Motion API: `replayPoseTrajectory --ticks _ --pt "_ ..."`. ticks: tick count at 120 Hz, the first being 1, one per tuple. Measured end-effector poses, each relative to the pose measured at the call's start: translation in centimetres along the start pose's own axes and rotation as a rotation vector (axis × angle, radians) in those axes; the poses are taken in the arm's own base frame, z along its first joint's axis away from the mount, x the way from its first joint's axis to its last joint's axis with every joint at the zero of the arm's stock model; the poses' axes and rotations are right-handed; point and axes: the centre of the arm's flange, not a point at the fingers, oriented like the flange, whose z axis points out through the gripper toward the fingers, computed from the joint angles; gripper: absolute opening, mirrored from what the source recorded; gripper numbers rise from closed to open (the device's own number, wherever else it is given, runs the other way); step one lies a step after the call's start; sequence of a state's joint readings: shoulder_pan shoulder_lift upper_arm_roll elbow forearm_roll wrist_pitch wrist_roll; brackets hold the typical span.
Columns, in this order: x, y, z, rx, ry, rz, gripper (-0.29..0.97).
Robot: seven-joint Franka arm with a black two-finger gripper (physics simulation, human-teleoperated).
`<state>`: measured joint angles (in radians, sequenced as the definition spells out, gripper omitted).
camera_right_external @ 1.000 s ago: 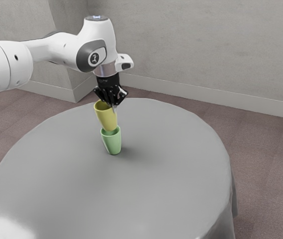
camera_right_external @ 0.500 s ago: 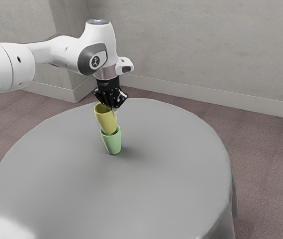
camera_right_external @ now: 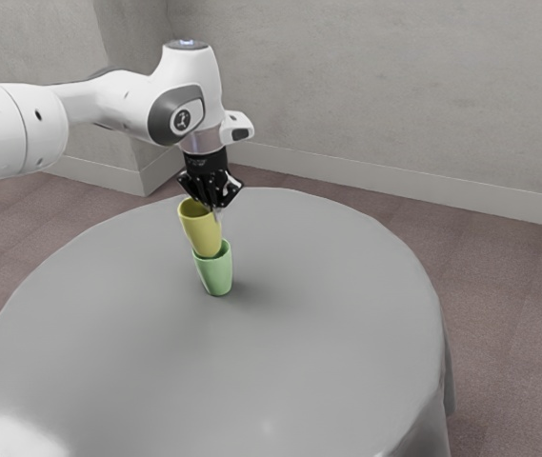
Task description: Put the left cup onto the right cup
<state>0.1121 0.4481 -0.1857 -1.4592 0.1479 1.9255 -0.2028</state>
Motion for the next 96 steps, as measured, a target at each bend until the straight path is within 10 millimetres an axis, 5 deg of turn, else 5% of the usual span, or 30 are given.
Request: replayPoseTrajectory --ticks 96 --pt "0.46 0.02 0.94 0.001 0.0 0.002 -0.11"
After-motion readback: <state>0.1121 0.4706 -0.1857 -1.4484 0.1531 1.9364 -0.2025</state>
